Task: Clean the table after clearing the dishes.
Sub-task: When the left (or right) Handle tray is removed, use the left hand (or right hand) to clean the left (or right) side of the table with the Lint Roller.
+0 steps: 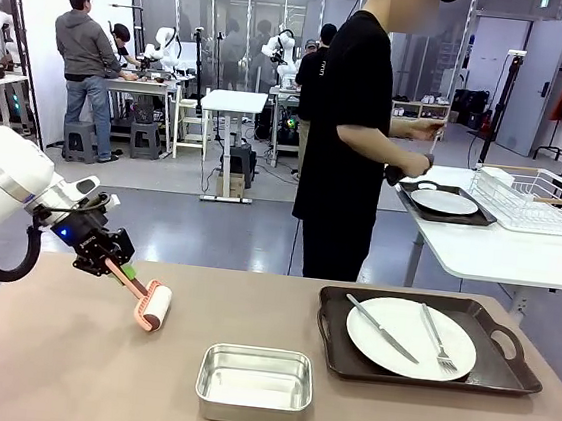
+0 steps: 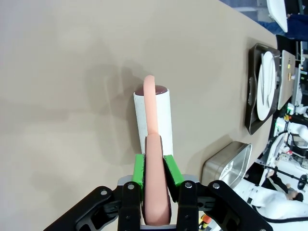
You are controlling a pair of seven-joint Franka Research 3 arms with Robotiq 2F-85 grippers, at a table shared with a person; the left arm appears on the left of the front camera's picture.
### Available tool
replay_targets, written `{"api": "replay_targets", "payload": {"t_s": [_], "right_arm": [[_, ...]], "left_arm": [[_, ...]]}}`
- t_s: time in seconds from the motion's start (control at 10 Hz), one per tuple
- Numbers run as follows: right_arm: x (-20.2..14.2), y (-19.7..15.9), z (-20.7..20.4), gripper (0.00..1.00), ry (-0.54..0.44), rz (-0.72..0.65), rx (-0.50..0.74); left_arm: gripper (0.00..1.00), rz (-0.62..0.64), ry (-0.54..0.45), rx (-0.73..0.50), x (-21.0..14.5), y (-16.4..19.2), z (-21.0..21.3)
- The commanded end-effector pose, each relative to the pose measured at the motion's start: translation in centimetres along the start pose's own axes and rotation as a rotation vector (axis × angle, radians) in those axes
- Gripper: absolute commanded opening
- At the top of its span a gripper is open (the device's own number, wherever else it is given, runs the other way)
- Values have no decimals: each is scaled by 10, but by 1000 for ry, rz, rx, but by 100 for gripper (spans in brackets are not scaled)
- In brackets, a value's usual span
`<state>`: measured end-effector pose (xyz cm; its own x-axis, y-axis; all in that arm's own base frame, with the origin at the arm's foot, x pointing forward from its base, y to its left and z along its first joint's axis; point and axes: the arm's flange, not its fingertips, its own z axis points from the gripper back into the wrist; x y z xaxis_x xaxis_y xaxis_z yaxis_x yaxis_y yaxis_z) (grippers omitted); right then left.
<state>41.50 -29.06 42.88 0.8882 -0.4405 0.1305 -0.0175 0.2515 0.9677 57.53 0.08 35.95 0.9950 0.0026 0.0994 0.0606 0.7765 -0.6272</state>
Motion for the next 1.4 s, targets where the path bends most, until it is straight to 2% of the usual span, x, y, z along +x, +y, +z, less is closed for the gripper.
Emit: {"api": "replay_targets", "payload": {"t_s": [0.0,0.9,1.3], "right_arm": [[-1,3,1,100,-3,5,3],[-1,3,1,100,-3,5,3],[-1,3,1,100,-3,5,3]], "left_arm": [[22,10,17,35,-11,24,-7],[22,37,-20,147,-32,62,45],[22,37,-23,291,-45,81,76]]}}
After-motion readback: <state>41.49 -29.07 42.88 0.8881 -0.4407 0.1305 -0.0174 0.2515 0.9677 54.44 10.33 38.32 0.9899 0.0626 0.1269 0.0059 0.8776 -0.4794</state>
